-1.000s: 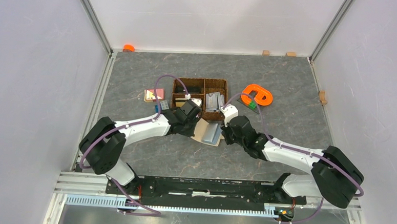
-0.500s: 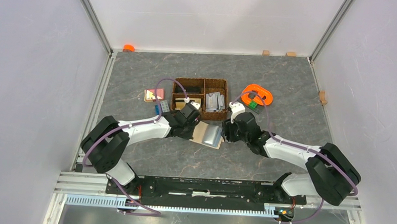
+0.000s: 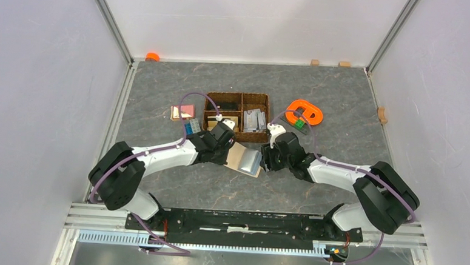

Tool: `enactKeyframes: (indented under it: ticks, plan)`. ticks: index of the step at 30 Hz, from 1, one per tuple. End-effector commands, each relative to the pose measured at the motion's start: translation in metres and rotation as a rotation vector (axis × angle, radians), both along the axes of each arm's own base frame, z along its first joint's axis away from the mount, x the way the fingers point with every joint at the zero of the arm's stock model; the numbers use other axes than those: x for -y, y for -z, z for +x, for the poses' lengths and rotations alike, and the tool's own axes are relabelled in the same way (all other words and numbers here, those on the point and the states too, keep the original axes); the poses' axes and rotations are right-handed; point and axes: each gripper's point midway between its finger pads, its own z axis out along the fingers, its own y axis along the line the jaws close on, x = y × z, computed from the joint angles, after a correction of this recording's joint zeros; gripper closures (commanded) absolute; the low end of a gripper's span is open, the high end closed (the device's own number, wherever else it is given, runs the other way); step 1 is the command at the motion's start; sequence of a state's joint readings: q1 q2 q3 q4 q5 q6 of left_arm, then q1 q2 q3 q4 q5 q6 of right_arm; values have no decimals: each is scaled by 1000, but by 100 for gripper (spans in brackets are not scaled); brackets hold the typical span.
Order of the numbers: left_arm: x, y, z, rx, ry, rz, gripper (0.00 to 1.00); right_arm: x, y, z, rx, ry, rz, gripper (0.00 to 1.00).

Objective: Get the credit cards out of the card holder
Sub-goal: Open the card holder at the center of the board.

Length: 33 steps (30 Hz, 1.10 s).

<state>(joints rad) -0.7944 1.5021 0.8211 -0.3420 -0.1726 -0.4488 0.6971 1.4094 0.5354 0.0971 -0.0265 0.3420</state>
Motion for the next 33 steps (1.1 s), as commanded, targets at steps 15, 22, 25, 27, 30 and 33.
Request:
enactKeyframes:
  ticks: [15, 22, 25, 27, 30, 33]
  plan:
    - [-2, -28, 5, 104, 11, -24, 57, -16, -16, -1, 7, -81, -44, 100]
    - [2, -68, 2, 168, -13, -95, 34, -17, -22, 0, 30, -84, -30, 100]
    - [11, -92, 0, 188, -11, -179, 27, -17, -24, 0, 36, -89, -26, 100]
    - [17, -110, 1, 218, -8, -225, 26, -17, -24, 1, 40, -88, -30, 100]
    - [27, -138, 5, 284, 9, -305, 27, -17, -24, 1, 41, -87, -30, 100]
    - [52, -151, 5, 323, 81, -430, 26, -19, -26, 1, 41, -94, -23, 100]
